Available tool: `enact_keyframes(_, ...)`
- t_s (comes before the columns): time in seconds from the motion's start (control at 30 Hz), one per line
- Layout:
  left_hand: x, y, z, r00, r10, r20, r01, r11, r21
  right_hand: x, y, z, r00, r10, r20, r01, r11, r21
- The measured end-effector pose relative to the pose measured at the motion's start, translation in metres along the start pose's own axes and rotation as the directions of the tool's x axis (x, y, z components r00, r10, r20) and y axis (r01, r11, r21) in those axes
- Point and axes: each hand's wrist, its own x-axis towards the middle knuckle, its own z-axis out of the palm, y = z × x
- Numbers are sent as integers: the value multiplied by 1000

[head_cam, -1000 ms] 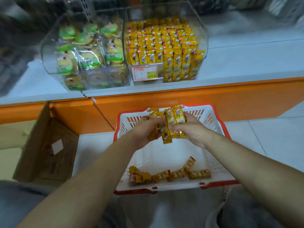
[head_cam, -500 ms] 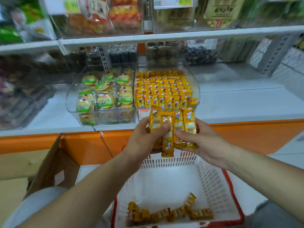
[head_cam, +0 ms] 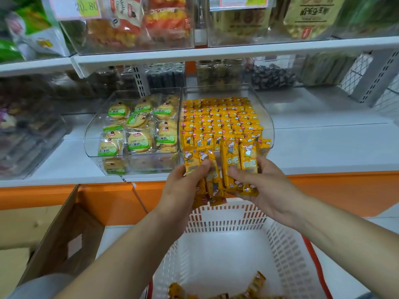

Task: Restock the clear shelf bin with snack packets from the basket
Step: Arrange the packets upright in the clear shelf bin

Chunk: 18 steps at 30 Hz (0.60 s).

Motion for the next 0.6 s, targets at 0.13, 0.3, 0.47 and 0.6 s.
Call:
enact_keyframes(0.13, 3, -2, 1, 999, 34, -18, -34, 998, 45, 3, -1, 0, 999, 36, 9, -36, 999, 25)
enact_keyframes(0.3, 4, -1, 1, 998, 65, -18, -63, 995, 75, 0, -2, 0, 999, 25, 46, -26, 999, 28)
enact_keyframes(0.47, 3, 1, 0, 988, 96, -124, -93, 995, 32, -3, 0, 2, 996, -4, 93, -1, 999, 52)
enact_keyframes(0.6, 1, 1, 1, 982, 79, -169, -73, 997, 41, -3, 2, 5, 993, -8, 120, 3, 999, 37)
